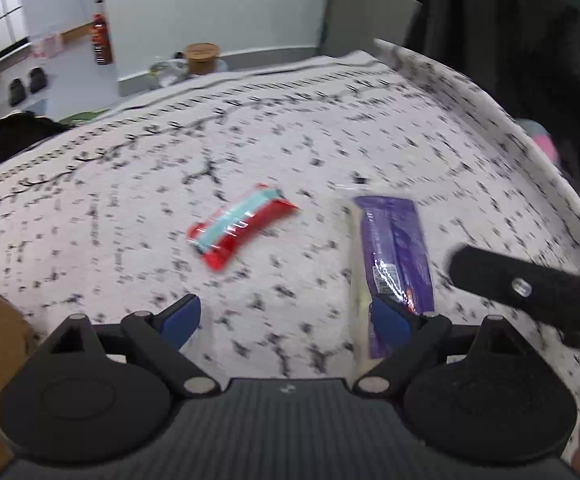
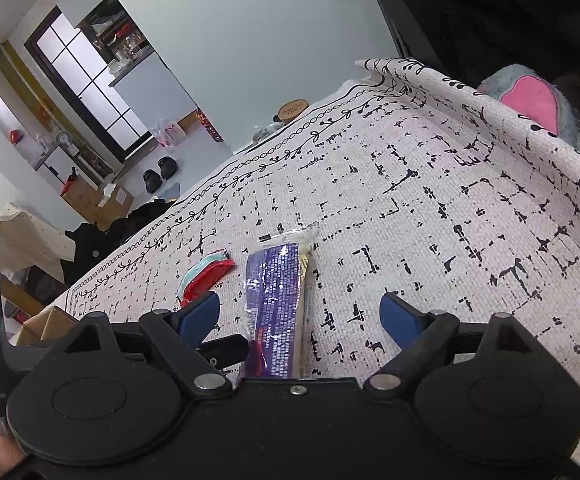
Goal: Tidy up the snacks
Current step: 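Grasp the red bar with the left tool while the right grasps the purple bar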
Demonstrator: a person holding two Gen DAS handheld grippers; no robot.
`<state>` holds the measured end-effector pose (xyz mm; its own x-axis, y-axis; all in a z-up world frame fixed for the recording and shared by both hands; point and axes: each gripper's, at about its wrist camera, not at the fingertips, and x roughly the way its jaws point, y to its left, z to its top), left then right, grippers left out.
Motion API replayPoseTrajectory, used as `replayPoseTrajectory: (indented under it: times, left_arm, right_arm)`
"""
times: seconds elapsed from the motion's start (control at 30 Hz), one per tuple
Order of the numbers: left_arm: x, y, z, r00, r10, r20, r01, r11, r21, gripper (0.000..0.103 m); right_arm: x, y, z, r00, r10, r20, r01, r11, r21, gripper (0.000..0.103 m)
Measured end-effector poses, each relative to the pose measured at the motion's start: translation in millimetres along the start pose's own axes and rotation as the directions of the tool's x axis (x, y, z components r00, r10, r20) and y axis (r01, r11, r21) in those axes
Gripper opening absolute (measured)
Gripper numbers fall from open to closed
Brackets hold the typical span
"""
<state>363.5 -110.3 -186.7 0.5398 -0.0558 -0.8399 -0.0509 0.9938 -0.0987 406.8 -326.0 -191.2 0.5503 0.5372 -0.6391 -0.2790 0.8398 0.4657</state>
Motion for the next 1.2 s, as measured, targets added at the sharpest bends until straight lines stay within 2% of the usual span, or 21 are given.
replayPoseTrajectory:
  times: [0.07, 0.13, 0.3, 0.57, 0.6, 0.63, 0.67, 0.73, 0.93, 1.0, 1.13, 1.2]
  left_arm:
    - [-1, -2, -2, 1.000, -0.005, 0.009, 0.005, 1.000, 0.007, 0.092]
    - [-3, 0, -3, 1.000, 0.006, 0.030, -0.007, 1.000, 0.009, 0.092]
    - [-5, 15, 2, 0.998, 0.045, 0.052, -0.045, 0.999, -0.016, 0.090]
    - [0, 34, 10, 0.995, 0.066, 0.074, -0.065, 0.998, -0.017, 0.090]
    - [0, 37, 11, 0.995, 0.065, 0.079, -0.063, 0.998, -0.020, 0.089]
    - [1, 38, 12, 0.994, 0.072, 0.077, -0.071, 0.997, -0.016, 0.089]
    - [2, 39, 14, 0.994, 0.074, 0.082, -0.073, 0.997, -0.012, 0.089]
    - [2, 41, 17, 0.993, 0.074, 0.089, -0.074, 0.997, -0.007, 0.089]
    - [12, 31, 29, 0.992, 0.075, 0.102, -0.082, 0.995, 0.063, 0.087]
    - [17, 28, 30, 0.993, 0.071, 0.097, -0.078, 0.994, 0.072, 0.084]
    - [27, 26, 32, 0.994, 0.070, 0.084, -0.076, 0.995, 0.066, 0.069]
    - [30, 25, 32, 0.994, 0.069, 0.089, -0.075, 0.995, 0.066, 0.067]
  right_arm:
    - [3, 3, 0, 1.000, -0.001, 0.000, 0.001, 1.000, -0.002, 0.085]
    - [9, 7, 0, 1.000, 0.003, -0.005, -0.003, 1.000, -0.010, 0.081]
    - [21, 15, -1, 1.000, 0.018, -0.015, -0.018, 0.999, -0.027, 0.079]
    - [40, 24, -3, 0.998, 0.004, -0.057, -0.009, 0.996, -0.086, 0.066]
    - [42, 27, -5, 0.998, -0.002, -0.067, -0.006, 0.994, -0.113, 0.060]
    - [44, 31, -6, 0.997, -0.017, -0.071, 0.007, 0.989, -0.145, 0.045]
    - [45, 33, -8, 0.997, -0.040, -0.072, 0.027, 0.984, -0.178, 0.037]
    - [45, 32, -10, 0.996, -0.043, -0.074, 0.029, 0.982, -0.186, 0.032]
    - [36, 24, -5, 0.997, -0.055, -0.055, 0.046, 0.988, -0.149, 0.031]
    - [34, 20, -4, 0.997, -0.057, -0.051, 0.050, 0.990, -0.134, 0.031]
    - [29, 14, 1, 0.997, -0.075, -0.027, 0.072, 0.992, -0.099, 0.031]
    - [26, 10, 4, 0.996, -0.089, -0.013, 0.087, 0.993, -0.081, 0.031]
